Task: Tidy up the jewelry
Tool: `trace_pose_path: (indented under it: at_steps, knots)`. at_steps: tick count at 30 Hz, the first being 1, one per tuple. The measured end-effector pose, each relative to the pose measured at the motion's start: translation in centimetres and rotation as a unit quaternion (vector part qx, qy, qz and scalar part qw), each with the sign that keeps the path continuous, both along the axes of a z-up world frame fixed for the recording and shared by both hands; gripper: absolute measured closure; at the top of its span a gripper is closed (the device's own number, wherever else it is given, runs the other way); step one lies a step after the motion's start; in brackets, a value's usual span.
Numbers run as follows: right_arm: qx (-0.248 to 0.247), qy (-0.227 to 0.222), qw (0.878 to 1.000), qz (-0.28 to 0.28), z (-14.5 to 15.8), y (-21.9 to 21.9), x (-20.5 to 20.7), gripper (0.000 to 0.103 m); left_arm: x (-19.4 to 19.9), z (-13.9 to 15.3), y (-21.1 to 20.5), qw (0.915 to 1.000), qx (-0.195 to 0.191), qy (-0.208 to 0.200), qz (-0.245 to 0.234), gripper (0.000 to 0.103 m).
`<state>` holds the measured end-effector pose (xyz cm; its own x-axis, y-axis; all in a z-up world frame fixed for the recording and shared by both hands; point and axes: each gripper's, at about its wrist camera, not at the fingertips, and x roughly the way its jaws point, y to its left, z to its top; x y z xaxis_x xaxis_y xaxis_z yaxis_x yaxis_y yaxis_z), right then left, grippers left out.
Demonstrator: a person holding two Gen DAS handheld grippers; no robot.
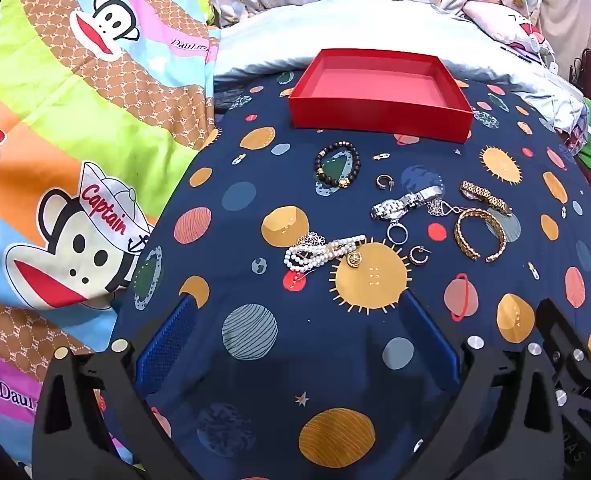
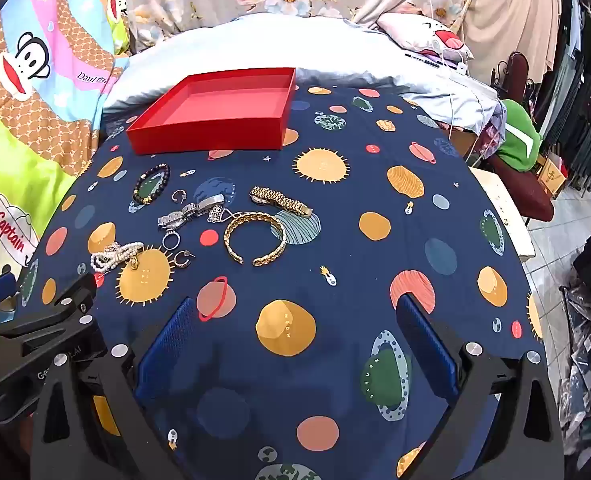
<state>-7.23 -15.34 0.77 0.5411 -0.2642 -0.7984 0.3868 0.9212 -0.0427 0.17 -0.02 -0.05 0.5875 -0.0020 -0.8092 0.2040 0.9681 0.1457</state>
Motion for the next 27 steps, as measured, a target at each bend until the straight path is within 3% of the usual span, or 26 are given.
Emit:
trace_pose_path:
  at_steps: [27]
  knots:
    - [0.001, 0.002, 1.0, 0.0, -0.03, -0.03, 0.13, 0.005, 0.02, -0.01, 0.01, 1.0, -0.001, 0.001, 0.0, 0.005]
